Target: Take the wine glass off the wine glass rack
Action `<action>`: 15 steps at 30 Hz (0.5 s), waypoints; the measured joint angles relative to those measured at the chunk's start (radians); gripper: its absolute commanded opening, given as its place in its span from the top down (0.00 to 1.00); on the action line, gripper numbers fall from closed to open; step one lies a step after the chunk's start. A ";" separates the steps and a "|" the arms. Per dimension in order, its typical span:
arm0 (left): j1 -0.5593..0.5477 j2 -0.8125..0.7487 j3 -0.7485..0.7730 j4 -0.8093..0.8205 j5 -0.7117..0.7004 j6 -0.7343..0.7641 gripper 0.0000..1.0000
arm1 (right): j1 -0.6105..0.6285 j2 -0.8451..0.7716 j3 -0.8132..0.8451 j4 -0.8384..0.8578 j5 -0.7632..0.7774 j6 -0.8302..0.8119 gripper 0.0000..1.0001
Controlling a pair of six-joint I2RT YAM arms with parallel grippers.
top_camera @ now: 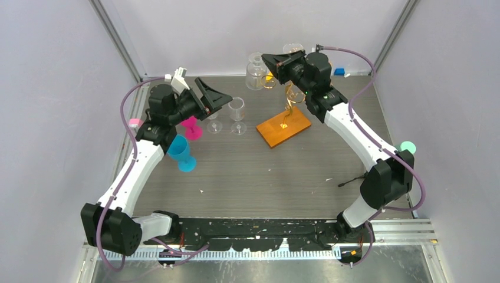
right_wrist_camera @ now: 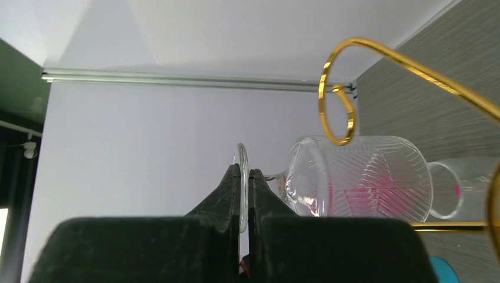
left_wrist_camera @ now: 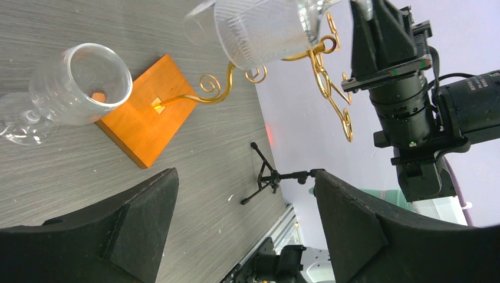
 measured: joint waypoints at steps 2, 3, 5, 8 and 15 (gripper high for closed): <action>0.008 -0.004 0.000 -0.001 0.000 0.000 0.10 | 0.000 0.015 0.028 0.024 -0.030 0.004 1.00; 0.012 -0.006 0.000 -0.001 0.000 0.000 0.10 | 0.000 0.021 0.040 0.039 -0.043 0.008 1.00; 0.019 -0.011 0.000 -0.001 -0.001 0.000 0.08 | 0.000 0.026 0.057 0.060 -0.067 0.014 1.00; 0.028 -0.017 0.000 -0.001 -0.001 -0.004 0.03 | 0.003 0.027 0.076 0.095 -0.099 0.031 1.00; 0.050 -0.022 -0.004 0.060 0.036 -0.080 0.00 | 0.021 0.027 0.076 0.137 -0.141 0.081 1.00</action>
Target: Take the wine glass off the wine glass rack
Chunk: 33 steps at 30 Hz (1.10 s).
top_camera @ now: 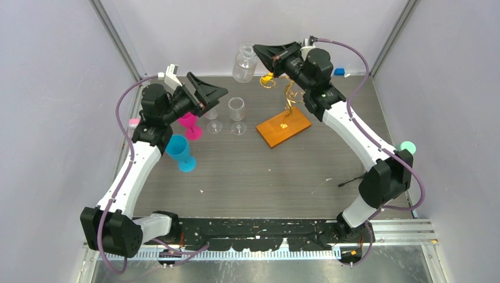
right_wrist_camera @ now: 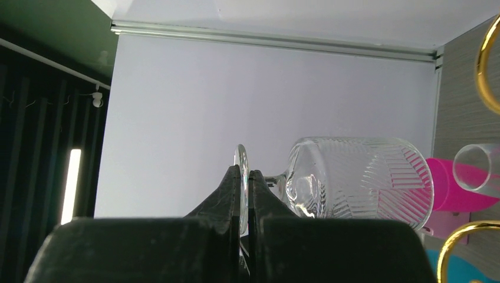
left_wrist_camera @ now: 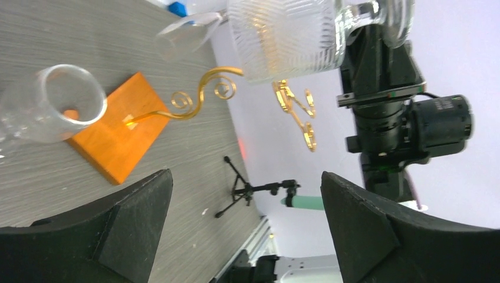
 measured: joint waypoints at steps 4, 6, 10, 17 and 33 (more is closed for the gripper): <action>0.002 0.000 -0.026 0.127 0.044 -0.108 0.00 | 0.023 -0.009 -0.015 0.024 -0.010 0.030 1.00; 0.002 0.003 -0.050 0.219 0.071 -0.183 0.00 | 0.034 -0.030 -0.043 0.031 -0.010 0.046 1.00; 0.003 0.036 -0.089 0.428 0.113 -0.359 0.00 | 0.060 -0.084 -0.114 0.058 -0.018 0.098 1.00; 0.003 0.128 -0.137 0.733 0.151 -0.631 0.03 | 0.093 -0.166 -0.199 0.106 -0.022 0.162 1.00; -0.005 0.066 -0.160 0.963 0.149 -0.968 0.24 | 0.135 -0.218 -0.272 0.240 -0.019 0.292 1.00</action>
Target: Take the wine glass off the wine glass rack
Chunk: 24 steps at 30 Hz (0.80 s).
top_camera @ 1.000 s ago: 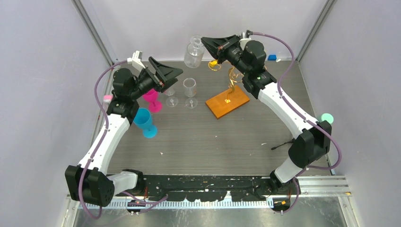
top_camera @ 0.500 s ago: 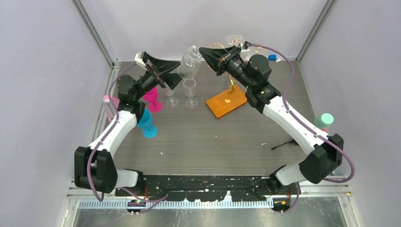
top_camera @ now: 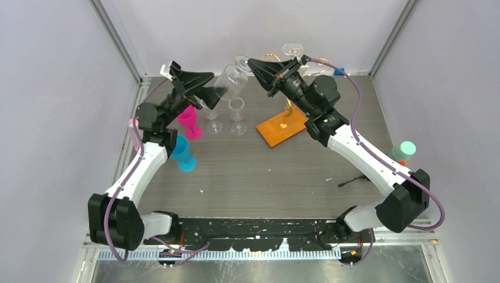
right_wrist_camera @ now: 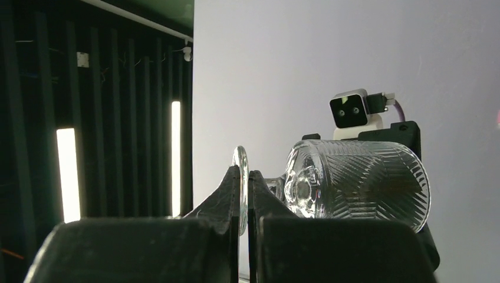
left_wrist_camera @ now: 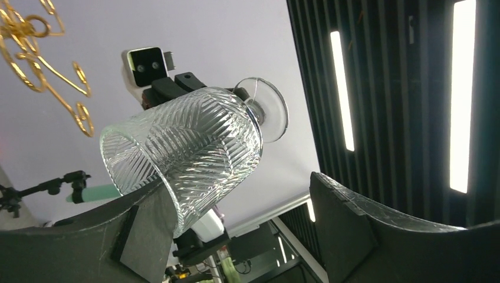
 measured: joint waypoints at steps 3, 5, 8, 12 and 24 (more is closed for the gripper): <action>-0.001 -0.024 0.000 0.014 -0.001 -0.036 0.29 | 0.016 0.000 -0.005 0.048 -0.001 0.027 1.00; -0.001 -0.038 -0.001 0.019 -0.004 -0.047 0.32 | 0.024 0.000 -0.017 0.079 0.003 0.046 1.00; -0.001 -0.060 -0.004 0.021 -0.006 -0.060 0.38 | 0.037 0.001 -0.036 0.125 0.011 0.082 1.00; -0.001 -0.077 -0.005 0.024 -0.008 -0.065 0.54 | 0.048 0.014 -0.058 0.196 0.020 0.130 1.00; -0.005 -0.096 -0.016 0.037 -0.030 -0.048 1.00 | 0.062 0.045 -0.116 0.291 0.042 0.219 0.99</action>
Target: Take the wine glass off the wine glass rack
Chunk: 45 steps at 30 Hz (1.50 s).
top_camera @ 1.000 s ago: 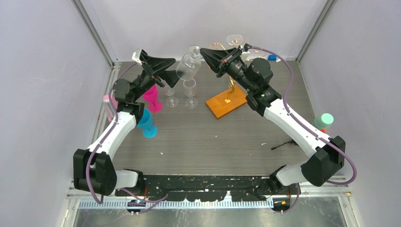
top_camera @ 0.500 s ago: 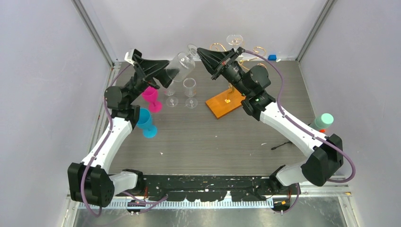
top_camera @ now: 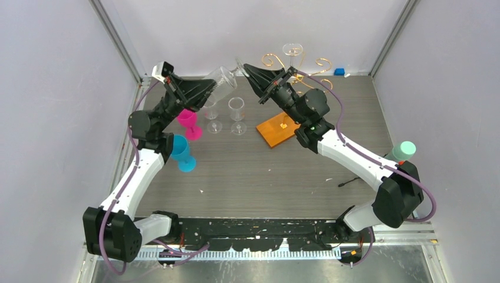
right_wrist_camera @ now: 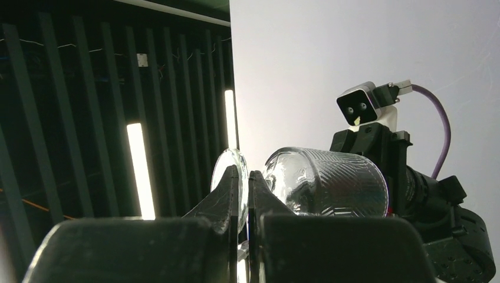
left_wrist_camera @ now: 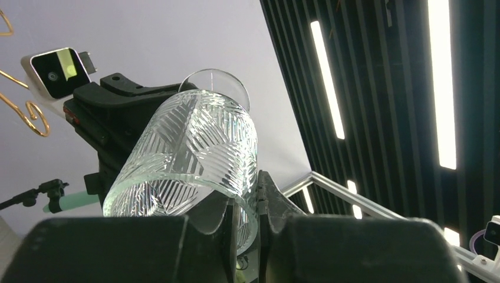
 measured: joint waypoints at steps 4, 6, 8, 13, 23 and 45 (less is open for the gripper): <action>0.000 -0.013 0.000 -0.020 -0.002 0.042 1.00 | 0.003 0.005 -0.009 0.027 0.002 0.006 0.87; -0.002 -0.023 0.000 -0.043 -0.002 0.067 1.00 | 0.003 0.009 -0.014 0.041 0.003 0.007 0.73; -0.002 -0.037 0.003 -0.075 0.000 0.108 1.00 | 0.002 0.016 -0.018 0.051 0.003 0.001 0.57; -0.003 -0.078 0.040 -0.247 0.061 0.286 1.00 | 0.000 0.010 -0.058 0.037 0.018 -0.047 0.30; -0.004 -0.121 0.241 -0.930 0.074 0.816 1.00 | 0.003 -0.148 -0.104 -0.307 0.133 -0.303 0.27; -0.006 -0.109 0.296 -1.908 -0.290 1.634 1.00 | -0.001 -0.237 -0.165 -0.516 0.167 -0.557 0.31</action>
